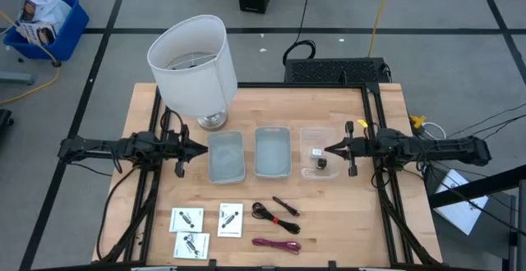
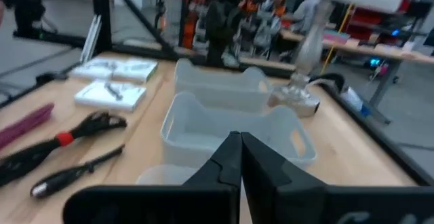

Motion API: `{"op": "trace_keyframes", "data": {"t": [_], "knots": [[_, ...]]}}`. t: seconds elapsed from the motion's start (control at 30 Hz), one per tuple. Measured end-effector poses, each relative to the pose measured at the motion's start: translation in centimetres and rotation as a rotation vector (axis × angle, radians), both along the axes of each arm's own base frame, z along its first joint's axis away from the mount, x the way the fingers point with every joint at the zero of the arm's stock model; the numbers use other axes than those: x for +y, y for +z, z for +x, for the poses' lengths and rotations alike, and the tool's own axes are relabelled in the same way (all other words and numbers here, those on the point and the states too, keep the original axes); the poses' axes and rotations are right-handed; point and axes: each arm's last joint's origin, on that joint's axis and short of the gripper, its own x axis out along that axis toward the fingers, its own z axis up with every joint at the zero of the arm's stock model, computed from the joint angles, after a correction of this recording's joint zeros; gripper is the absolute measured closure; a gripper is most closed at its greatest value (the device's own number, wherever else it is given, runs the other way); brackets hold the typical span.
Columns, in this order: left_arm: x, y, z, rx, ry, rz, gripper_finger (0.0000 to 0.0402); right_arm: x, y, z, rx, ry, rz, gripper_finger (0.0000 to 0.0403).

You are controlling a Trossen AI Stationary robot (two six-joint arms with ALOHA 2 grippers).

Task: Pick and place items into bin
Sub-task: Put the bottom black charger cable into the right gray bin

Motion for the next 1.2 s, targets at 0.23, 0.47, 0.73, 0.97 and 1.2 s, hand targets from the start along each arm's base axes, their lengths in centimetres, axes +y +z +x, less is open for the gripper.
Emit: {"op": "trace_keyframes", "data": {"t": [0.23, 0.47, 0.73, 0.97, 1.2], "knots": [[-0.2, -0.1, 0.1, 0.017, -0.064, -0.006, 0.0358, -0.3, -0.3, -0.6, -0.05, 0.008, -0.03, 0.0402], [-0.1, -0.4, 0.7, 0.052, -0.011, -0.034, 0.0396, -1.0, -0.4, -0.8, -0.063, -0.025, -0.054, 0.0402], [-0.5, -0.2, 2.3, 0.073, 0.006, -0.07, 0.0398, -1.4, -0.1, -0.8, -0.09, -0.063, -0.137, 0.0403], [-2.6, 2.8, 5.1, 0.182, -0.039, 0.018, 0.0398, -1.4, 0.9, -0.9, -0.187, -0.052, -0.154, 0.0403], [-7.0, 5.5, 9.4, 0.278, -0.097, 0.176, 0.0398, -1.4, 0.9, -0.9, -0.189, -0.024, -0.135, 0.0403]]}}
